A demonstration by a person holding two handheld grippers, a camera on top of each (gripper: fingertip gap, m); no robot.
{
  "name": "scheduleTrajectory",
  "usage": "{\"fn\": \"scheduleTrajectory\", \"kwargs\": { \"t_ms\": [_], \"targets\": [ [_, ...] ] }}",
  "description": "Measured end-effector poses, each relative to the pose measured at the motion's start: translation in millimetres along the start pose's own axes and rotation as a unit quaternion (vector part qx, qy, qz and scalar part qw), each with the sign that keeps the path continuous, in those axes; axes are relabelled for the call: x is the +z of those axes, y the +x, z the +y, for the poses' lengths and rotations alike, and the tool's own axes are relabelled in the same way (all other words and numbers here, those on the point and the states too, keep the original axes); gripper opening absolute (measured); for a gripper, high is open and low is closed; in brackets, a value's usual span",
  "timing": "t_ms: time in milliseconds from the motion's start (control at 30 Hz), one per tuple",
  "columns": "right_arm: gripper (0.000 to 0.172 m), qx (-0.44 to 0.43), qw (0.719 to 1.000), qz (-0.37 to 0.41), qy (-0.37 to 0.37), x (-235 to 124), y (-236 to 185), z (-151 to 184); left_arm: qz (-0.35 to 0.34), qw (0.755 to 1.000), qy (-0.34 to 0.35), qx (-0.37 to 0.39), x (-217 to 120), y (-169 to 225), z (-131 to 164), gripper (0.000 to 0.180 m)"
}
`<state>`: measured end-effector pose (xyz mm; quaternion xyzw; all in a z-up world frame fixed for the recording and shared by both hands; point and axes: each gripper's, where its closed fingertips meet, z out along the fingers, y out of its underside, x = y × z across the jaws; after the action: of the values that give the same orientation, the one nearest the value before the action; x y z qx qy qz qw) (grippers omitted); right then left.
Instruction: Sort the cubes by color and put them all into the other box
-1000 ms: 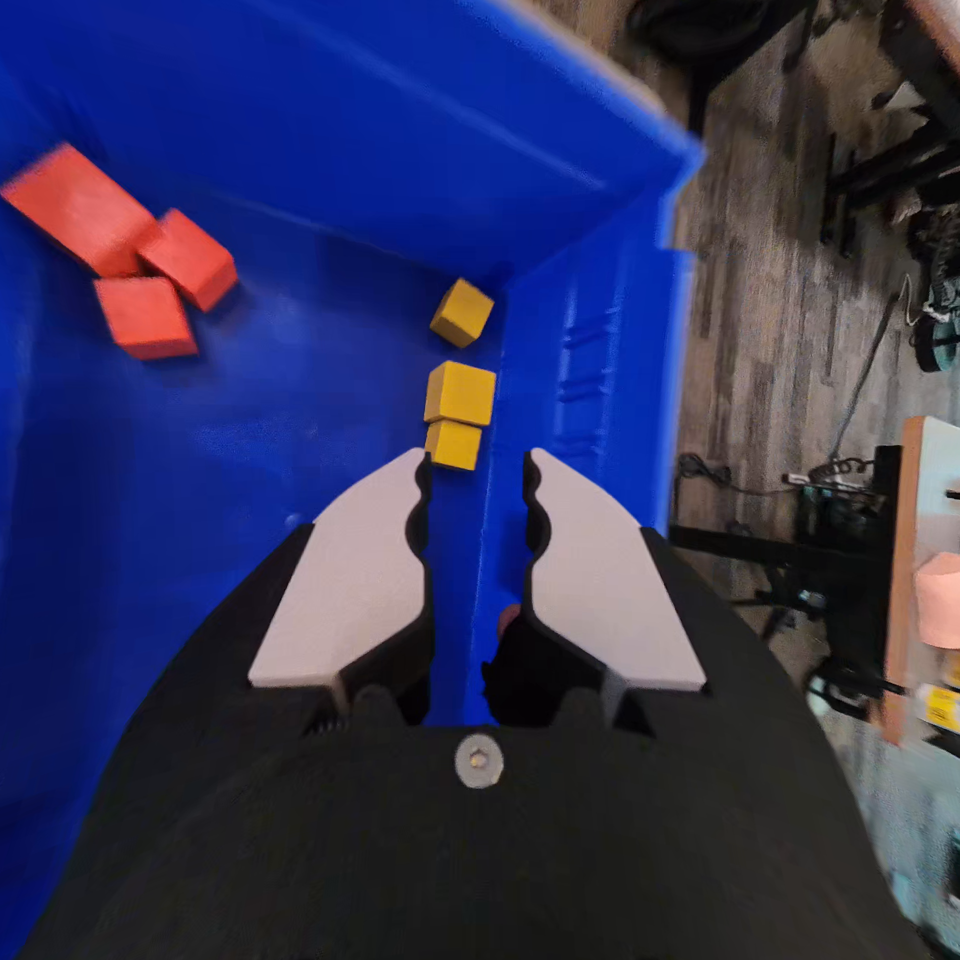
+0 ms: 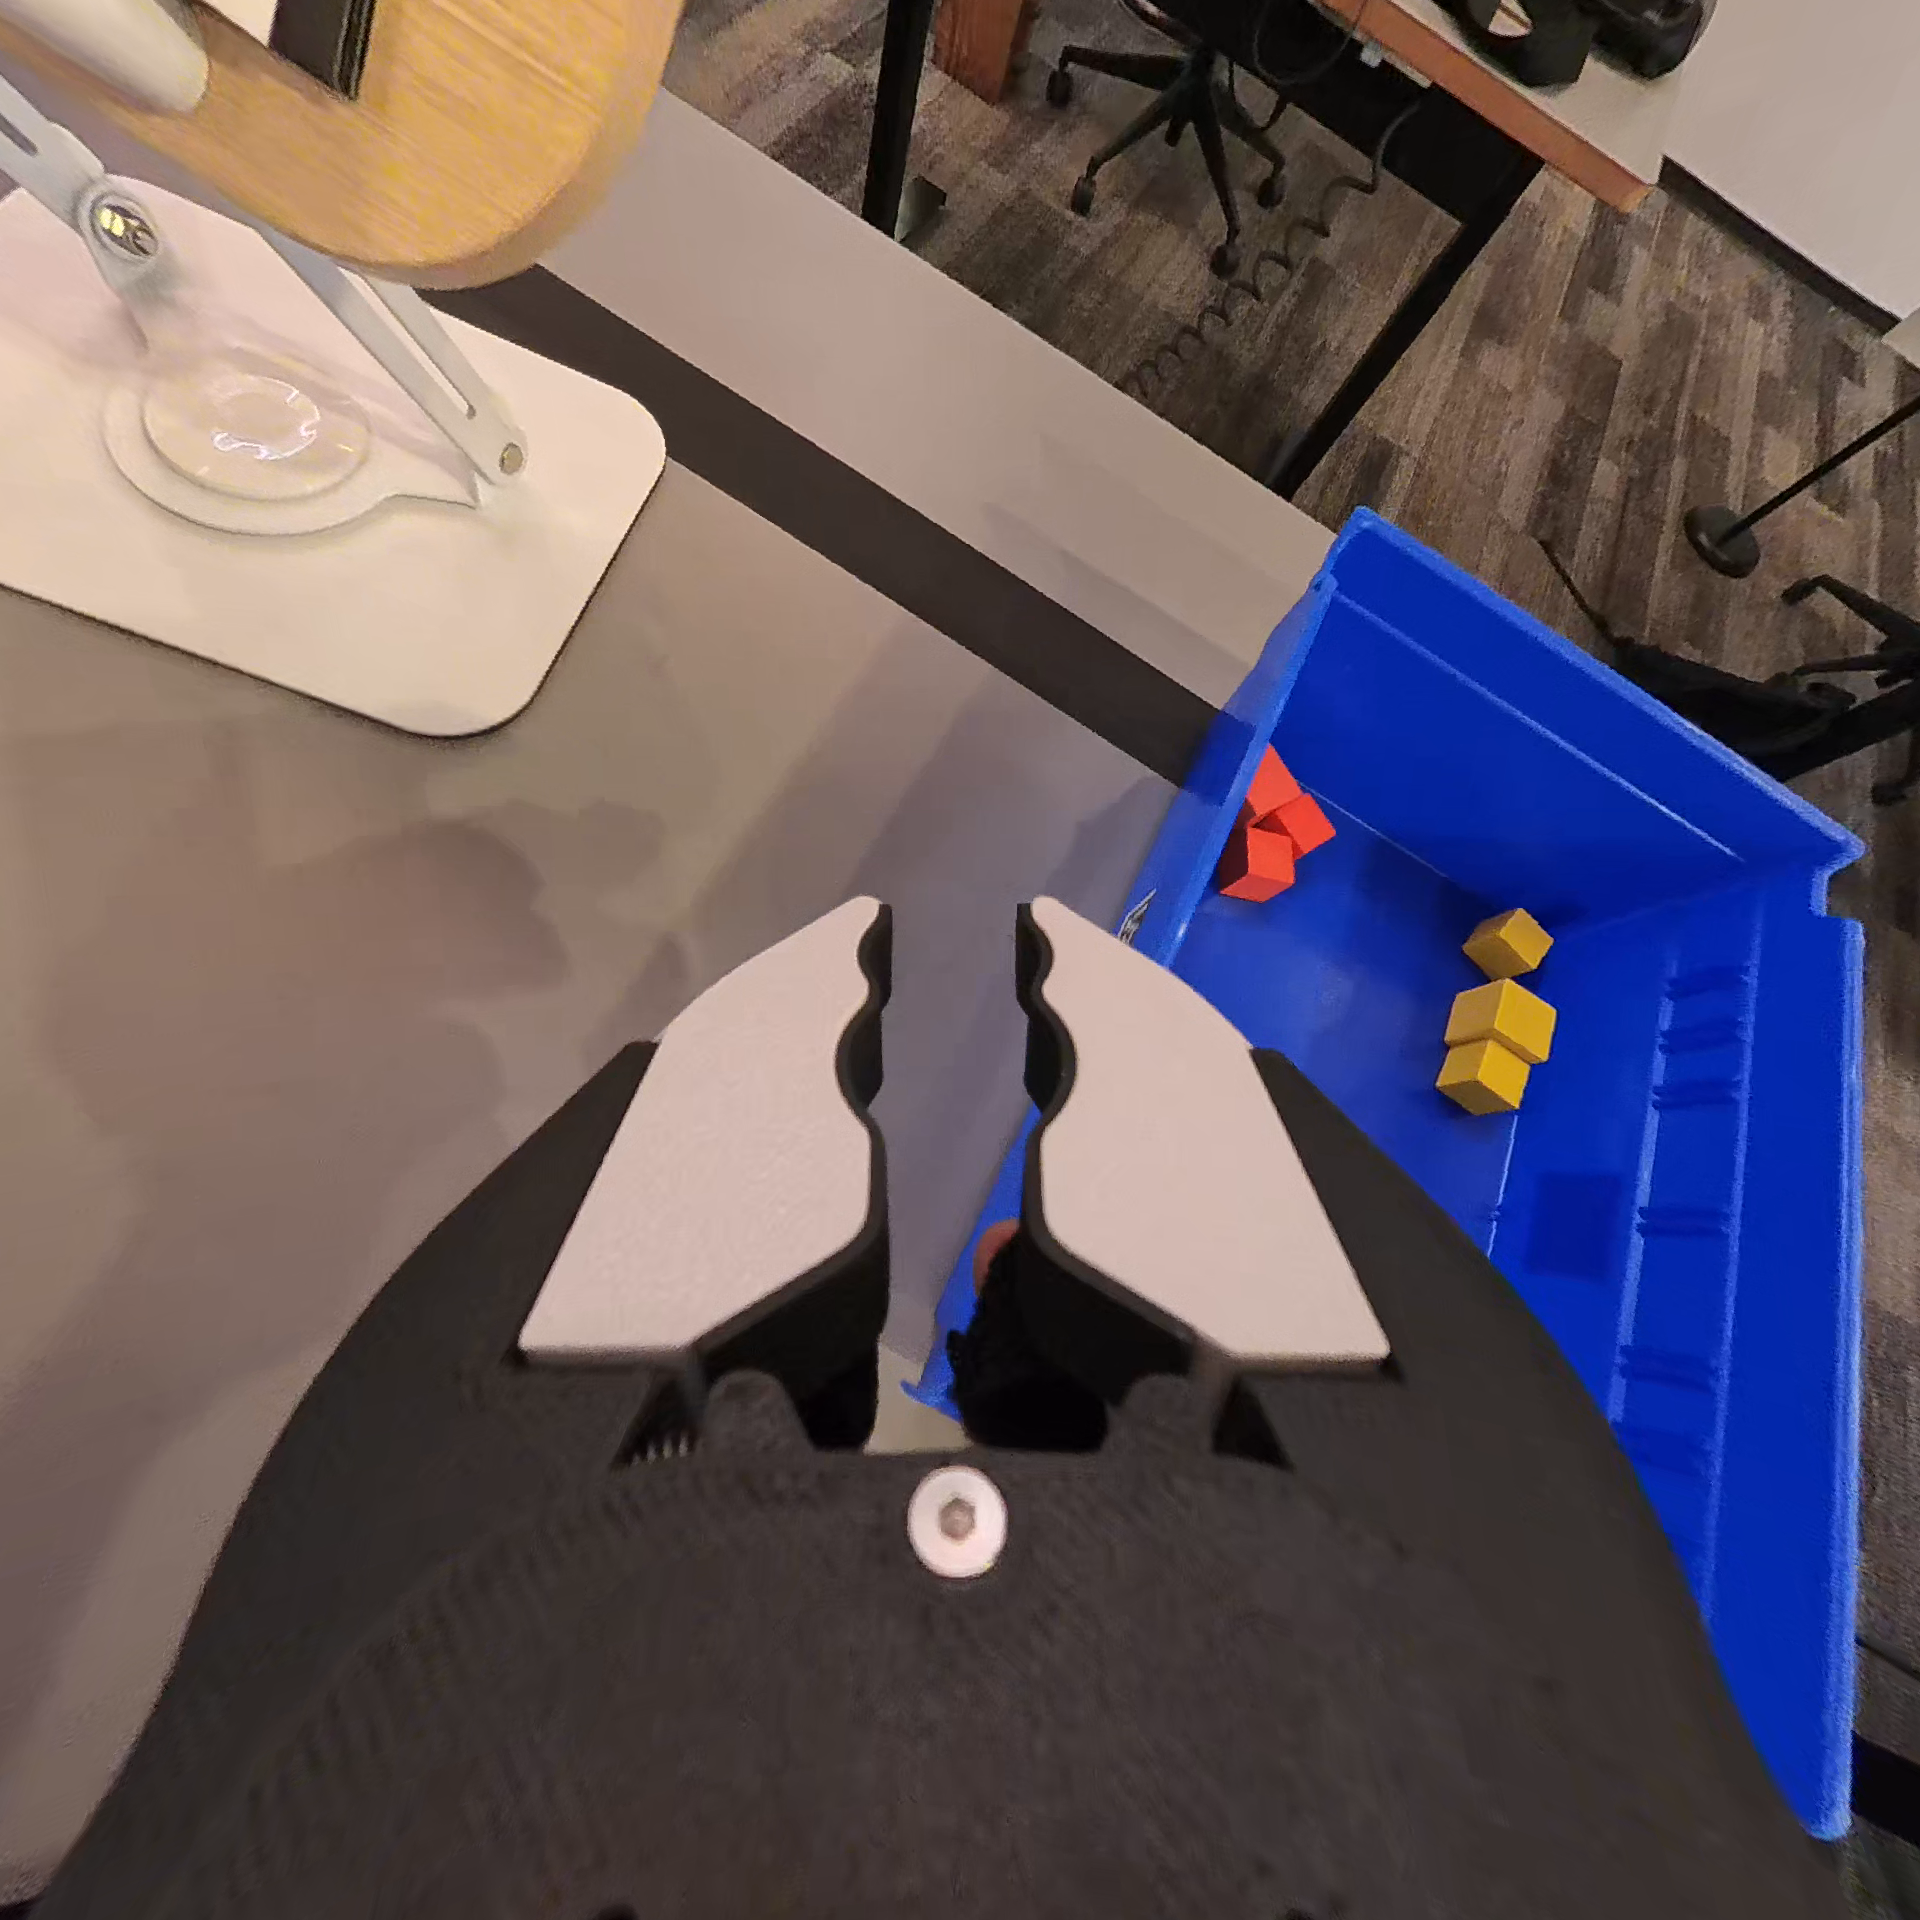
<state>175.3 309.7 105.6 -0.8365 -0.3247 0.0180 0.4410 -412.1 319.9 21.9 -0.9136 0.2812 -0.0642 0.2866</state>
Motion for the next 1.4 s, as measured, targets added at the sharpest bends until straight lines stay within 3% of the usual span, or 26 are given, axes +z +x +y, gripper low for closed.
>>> {"fn": "scheduleTrajectory", "kwargs": {
  "t_ms": [67,333,433,567,700,833,933,1067,1200,1333,1400],
  "targets": [
    [0.023,0.001,1.0,-0.003,0.0,0.9,-0.7,-1.6,0.011,0.998,-0.035,0.058,10.0,1.0,3.8,0.044],
    [0.022,-0.004,1.0,-0.012,-0.003,8.9,-7.6,-3.4,0.057,0.978,-0.14,0.143,37.5,-5.4,24.0,0.04],
    [0.022,-0.012,1.0,-0.016,-0.003,12.0,-12.8,-4.8,0.079,0.977,-0.144,0.138,43.5,1.5,27.1,0.029],
    [0.022,-0.026,0.999,-0.024,0.019,8.3,-22.0,-16.9,0.034,0.986,-0.132,0.094,34.3,-10.5,27.2,0.029],
    [0.023,-0.055,0.993,-0.055,0.084,-6.7,-45.4,-47.1,0.008,0.999,-0.032,-0.003,-1.4,-9.6,8.1,0.029],
    [0.025,-0.1,0.978,-0.092,0.156,-26.7,-81.7,-83.4,0.053,0.991,0.094,-0.077,-51.1,26.9,-21.3,0.029],
    [0.03,-0.136,0.954,-0.145,0.223,-45.4,-126.1,-113.6,0.132,0.964,0.197,-0.117,-92.6,78.7,-53.5,0.029],
    [0.041,-0.224,0.909,-0.196,0.29,-61.5,-195.0,-141.8,0.287,0.898,0.293,-0.158,-135.6,169.4,-94.7,0.029],
    [0.042,-0.316,0.855,-0.205,0.357,-72.1,-250.6,-159.3,0.414,0.838,0.315,-0.164,-153.2,253.2,-119.5,0.029],
    [0.051,-0.345,0.827,-0.213,0.389,-80.5,-282.6,-167.4,0.504,0.788,0.304,-0.182,-153.7,312.3,-134.8,0.029],
    [0.056,-0.357,0.823,-0.196,0.396,-81.7,-287.0,-169.1,0.522,0.779,0.295,-0.181,-149.7,332.2,-139.1,0.029]
  ]
}}
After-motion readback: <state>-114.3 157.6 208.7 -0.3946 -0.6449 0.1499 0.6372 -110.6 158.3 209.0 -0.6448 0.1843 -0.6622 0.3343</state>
